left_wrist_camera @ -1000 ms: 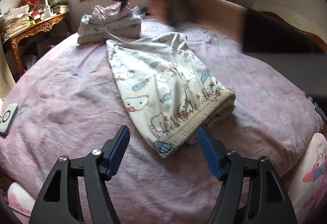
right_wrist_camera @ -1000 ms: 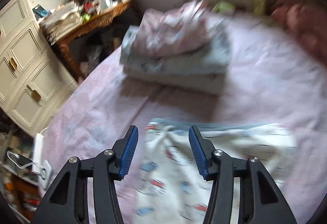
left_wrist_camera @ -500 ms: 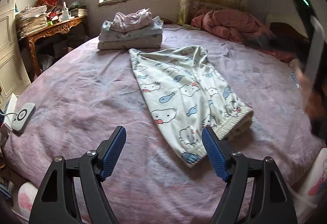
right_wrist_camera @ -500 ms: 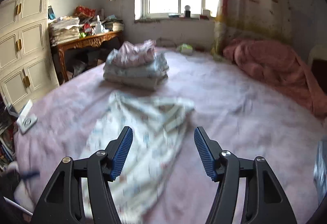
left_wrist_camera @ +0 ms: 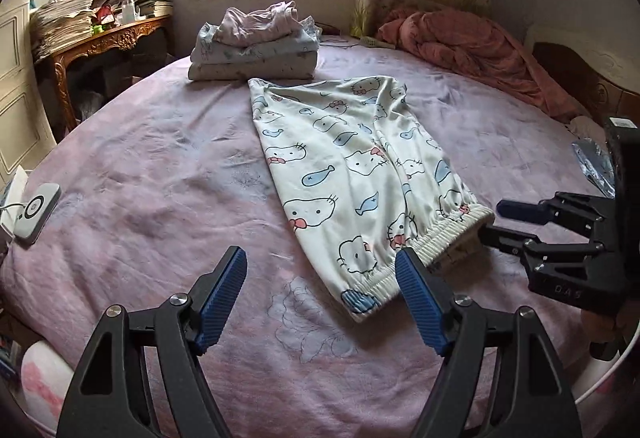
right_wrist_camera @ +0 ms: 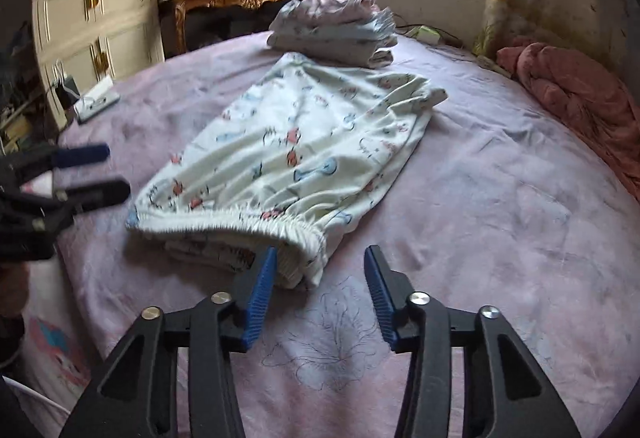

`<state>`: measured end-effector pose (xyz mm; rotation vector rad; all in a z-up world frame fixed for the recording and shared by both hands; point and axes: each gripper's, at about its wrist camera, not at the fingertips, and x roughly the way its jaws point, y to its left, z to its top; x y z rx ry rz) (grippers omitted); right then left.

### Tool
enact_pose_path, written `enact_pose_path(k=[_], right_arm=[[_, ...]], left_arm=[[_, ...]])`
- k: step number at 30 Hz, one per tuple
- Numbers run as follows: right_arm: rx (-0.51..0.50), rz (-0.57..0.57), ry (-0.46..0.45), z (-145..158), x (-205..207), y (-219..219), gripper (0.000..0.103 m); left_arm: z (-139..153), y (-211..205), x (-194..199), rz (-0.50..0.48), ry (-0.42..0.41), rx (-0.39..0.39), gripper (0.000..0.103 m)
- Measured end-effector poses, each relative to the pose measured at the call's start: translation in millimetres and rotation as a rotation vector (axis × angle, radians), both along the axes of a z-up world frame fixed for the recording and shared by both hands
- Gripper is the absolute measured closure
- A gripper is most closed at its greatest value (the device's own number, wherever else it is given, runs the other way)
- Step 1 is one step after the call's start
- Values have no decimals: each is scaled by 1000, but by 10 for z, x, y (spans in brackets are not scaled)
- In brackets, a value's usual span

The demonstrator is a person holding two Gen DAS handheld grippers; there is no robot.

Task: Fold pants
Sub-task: 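Withdraw both open grippers from the pants folded in half, then grasp the stacked elastic cuffs with the right gripper and pull to straighten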

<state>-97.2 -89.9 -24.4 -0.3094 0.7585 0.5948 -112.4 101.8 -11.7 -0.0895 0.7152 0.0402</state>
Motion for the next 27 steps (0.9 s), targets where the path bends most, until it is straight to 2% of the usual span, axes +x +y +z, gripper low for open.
enact_pose_path(k=[2, 5, 10, 13, 16, 18, 19, 20, 24, 27], right_arm=[[2, 13, 3, -3, -26, 22, 64], [-43, 37, -40, -3, -113, 85, 64], [-85, 42, -16, -50, -98, 229, 64], [-108, 9, -73, -37, -74, 290, 64], [-75, -37, -90, 2, -9, 254, 64], [-40, -60, -96, 29, 10, 196, 73], [-26, -56, -85, 37, 21, 175, 88], [-8, -46, -56, 38, 39, 152, 91], [63, -90, 42, -26, 108, -13, 92], [193, -173, 174, -93, 216, -251, 92]], left_arm=[[-27, -8, 10, 0, 10, 7, 28], [-70, -20, 31, 4, 21, 24, 28], [-104, -24, 56, -1, 31, 13, 28], [-116, -42, 47, -5, 33, 23, 28], [-116, -49, 55, 0, 30, 38, 28], [-114, -49, 74, 0, 25, 32, 28], [-116, -50, 81, -3, 24, 25, 28], [-120, -53, 93, -5, 27, 20, 28], [-151, -99, 128, -20, 44, 9, 28], [-159, -149, 126, -22, 46, 23, 28]])
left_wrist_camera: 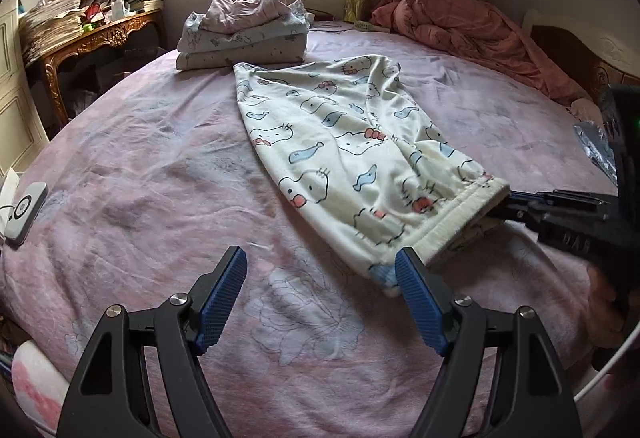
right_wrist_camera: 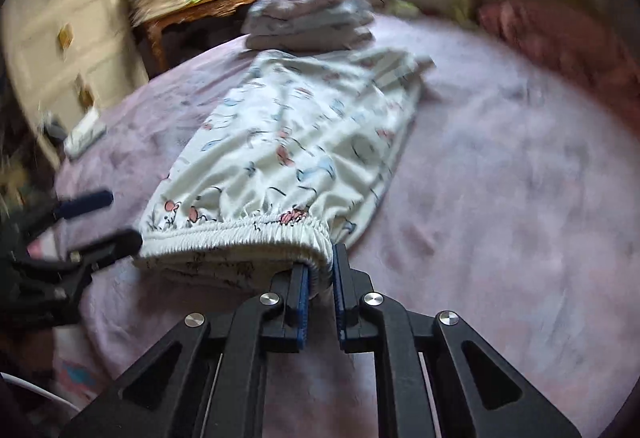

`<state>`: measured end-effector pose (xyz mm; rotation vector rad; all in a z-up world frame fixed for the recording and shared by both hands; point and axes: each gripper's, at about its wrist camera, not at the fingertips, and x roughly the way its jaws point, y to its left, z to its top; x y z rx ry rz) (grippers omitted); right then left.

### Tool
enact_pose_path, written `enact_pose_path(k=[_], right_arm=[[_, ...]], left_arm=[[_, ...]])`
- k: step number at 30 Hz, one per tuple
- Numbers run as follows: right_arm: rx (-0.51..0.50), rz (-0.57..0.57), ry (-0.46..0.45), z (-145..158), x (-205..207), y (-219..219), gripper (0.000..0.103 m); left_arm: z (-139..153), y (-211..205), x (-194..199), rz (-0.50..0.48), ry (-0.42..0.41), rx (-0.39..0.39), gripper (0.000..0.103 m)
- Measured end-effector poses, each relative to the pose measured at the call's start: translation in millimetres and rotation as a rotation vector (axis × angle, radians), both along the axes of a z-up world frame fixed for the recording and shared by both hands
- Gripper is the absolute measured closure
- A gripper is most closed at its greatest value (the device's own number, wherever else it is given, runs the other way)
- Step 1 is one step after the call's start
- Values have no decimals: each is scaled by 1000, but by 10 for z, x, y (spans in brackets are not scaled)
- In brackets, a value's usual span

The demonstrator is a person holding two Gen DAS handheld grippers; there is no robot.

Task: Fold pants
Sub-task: 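Grasp the stacked elastic cuffs with the right gripper and pull to straighten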

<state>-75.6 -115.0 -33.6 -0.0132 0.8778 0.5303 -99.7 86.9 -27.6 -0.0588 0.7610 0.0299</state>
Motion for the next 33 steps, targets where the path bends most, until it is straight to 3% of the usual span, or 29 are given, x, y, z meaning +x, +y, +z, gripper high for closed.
enact_pose_path(k=[3, 6, 13, 16, 19, 23, 24, 26, 31, 32, 33], right_arm=[[93, -47, 90, -56, 109, -164, 92], [119, -85, 114, -108, 109, -231, 92], [51, -95, -10, -34, -147, -145, 92], [59, -89, 1, -45, -131, -162, 92], [73, -90, 10, -22, -106, -178, 92], [62, -85, 11, -18, -102, -171, 92], [62, -85, 13, -29, -97, -179, 92], [61, -88, 21, -45, -80, -177, 92], [80, -112, 34, -60, -70, -192, 92], [78, -115, 27, -58, -79, -194, 92], [78, -115, 21, -57, -86, -196, 92]], left_arm=[[7, -27, 7, -2, 0, -9, 28], [11, -61, 16, -12, 6, -23, 28], [-92, -106, 83, -83, 68, -172, 28], [-145, -282, 68, -134, 80, -123, 36], [-165, -377, 97, -110, 66, -79, 43], [-123, -486, 54, -55, -18, 107, 47], [-125, -519, 40, -67, -29, 128, 56], [-141, -567, 62, -93, -29, 126, 65], [-186, -584, 199, -54, -30, 108, 69], [-183, -588, 187, -54, -38, 103, 91], [-182, -600, 180, -71, -41, 88, 93]])
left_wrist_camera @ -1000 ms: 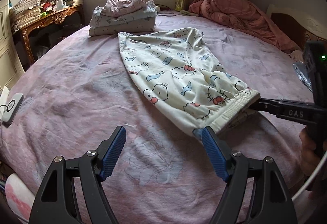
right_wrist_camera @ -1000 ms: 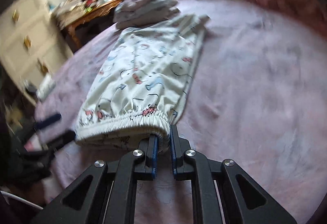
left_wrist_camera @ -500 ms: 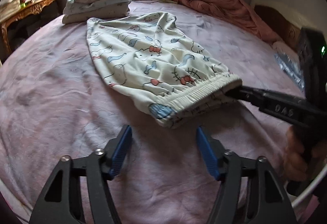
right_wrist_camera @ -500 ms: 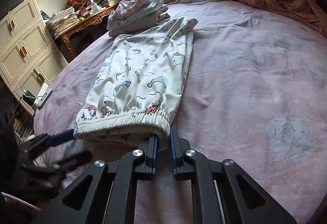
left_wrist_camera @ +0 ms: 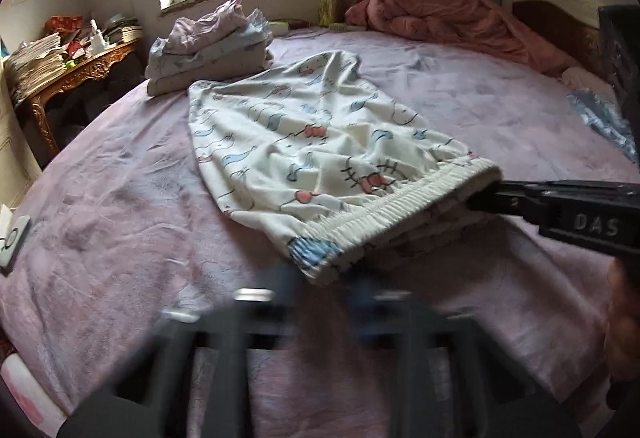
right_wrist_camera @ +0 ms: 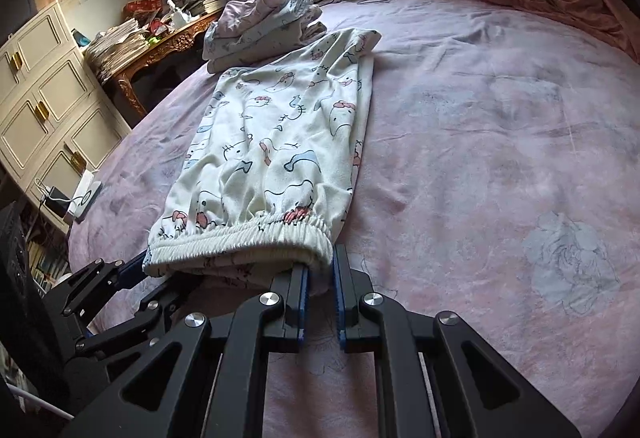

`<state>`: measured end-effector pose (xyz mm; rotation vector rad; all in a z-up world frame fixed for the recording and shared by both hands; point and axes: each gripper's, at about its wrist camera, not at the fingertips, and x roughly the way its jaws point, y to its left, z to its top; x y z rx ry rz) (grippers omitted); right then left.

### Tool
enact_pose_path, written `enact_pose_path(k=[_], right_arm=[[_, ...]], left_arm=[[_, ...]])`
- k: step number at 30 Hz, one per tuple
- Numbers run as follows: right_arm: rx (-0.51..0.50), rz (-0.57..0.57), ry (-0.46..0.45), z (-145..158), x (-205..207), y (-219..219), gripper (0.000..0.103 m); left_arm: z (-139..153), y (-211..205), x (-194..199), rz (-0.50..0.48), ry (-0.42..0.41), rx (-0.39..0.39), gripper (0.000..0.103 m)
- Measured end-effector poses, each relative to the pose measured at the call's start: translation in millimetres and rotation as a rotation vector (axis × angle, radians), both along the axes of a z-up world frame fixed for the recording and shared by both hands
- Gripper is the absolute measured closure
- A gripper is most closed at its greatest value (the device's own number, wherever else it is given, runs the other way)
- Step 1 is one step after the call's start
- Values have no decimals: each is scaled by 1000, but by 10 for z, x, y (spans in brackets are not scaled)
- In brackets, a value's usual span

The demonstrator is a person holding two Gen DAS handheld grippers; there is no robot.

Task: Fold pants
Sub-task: 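Grasp the stacked elastic cuffs with the right gripper and pull to straighten, then release the cuffs with the right gripper and reposition both grippers at them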

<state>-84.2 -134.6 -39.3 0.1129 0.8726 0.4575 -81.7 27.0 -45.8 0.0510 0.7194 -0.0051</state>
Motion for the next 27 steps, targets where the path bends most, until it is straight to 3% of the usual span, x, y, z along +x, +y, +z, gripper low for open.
enact_pose_path(k=[4, 8, 14, 18, 27], right_arm=[[-3, -46, -52, 46, -126, -16, 92], [-40, -74, -108, 92, -339, 70, 92], [-45, -87, -73, 54, -457, 48, 92], [-8, -117, -33, 33, -478, -62, 92], [-69, -53, -30, -17, -471, -14, 87]], left_arm=[[69, -49, -142, 6, -22, 27, 93], [161, 38, -245, 31, -23, -19, 93], [67, 190, -257, 8, 57, -82, 95], [46, 217, -318, 0, 64, -97, 98], [15, 211, -466, -2, 58, -11, 95]])
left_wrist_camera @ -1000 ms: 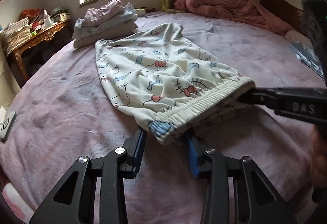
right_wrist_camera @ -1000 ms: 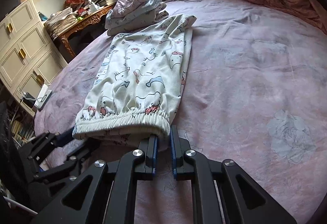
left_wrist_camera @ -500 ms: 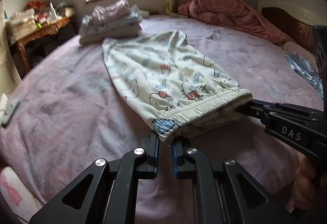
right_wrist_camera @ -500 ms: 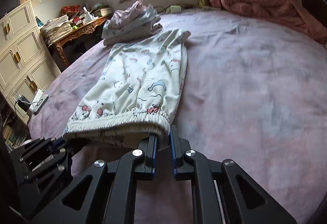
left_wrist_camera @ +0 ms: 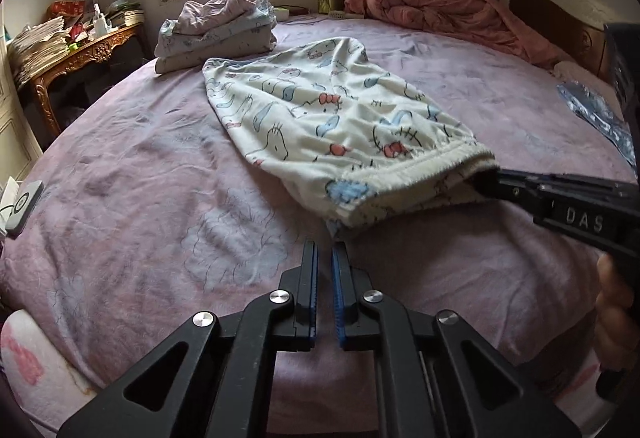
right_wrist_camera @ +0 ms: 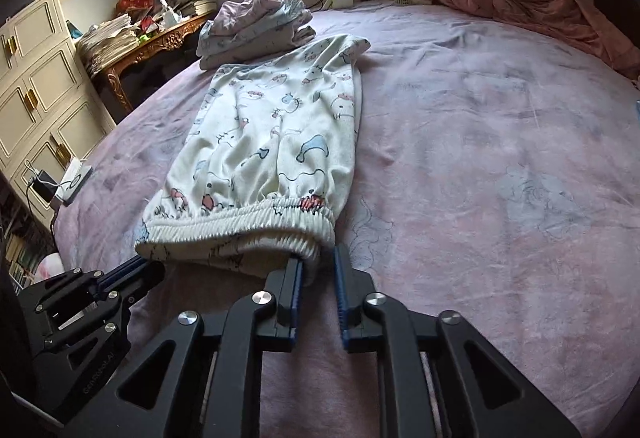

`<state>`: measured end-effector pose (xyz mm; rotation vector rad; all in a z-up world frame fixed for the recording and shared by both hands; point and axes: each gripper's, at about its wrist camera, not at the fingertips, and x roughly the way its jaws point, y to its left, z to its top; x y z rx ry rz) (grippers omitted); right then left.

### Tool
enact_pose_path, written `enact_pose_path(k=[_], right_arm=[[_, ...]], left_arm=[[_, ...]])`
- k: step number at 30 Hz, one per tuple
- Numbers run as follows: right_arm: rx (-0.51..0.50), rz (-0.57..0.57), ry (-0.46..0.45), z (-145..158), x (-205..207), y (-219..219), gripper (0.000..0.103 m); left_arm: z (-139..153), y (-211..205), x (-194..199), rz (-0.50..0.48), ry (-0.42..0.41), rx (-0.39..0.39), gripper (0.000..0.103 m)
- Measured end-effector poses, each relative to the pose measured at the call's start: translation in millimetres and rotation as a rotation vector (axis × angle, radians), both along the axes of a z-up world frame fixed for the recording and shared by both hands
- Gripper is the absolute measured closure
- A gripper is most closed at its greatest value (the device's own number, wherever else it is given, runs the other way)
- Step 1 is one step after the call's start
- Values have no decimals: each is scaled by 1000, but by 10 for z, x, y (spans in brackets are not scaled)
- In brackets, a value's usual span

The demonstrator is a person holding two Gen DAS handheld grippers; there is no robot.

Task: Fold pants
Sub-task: 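Release the cuffs with the right gripper and reposition both grippers at them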

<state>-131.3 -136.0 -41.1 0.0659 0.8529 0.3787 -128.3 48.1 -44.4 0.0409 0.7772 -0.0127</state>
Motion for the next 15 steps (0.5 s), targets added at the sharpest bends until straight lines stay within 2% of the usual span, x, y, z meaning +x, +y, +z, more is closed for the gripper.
enact_pose_path(k=[3, 6, 8, 11, 15], right_arm=[[-64, 29, -19, 5, -78, 44, 87], [-94, 49, -24, -2, -146, 58, 73], [-88, 69, -15, -19, -191, 50, 57], [-134, 64, -50, -42, -257, 54, 57], [-177, 84, -74, -84, -227, 79, 57]], left_arm=[[-11, 19, -73, -5, 8, 4, 95], [-35, 33, -120, -3, 10, 13, 95], [-51, 37, -116, -1, 13, 11, 95], [-73, 32, -72, 6, 12, -9, 91], [-110, -71, 19, 5, -16, 70, 85]])
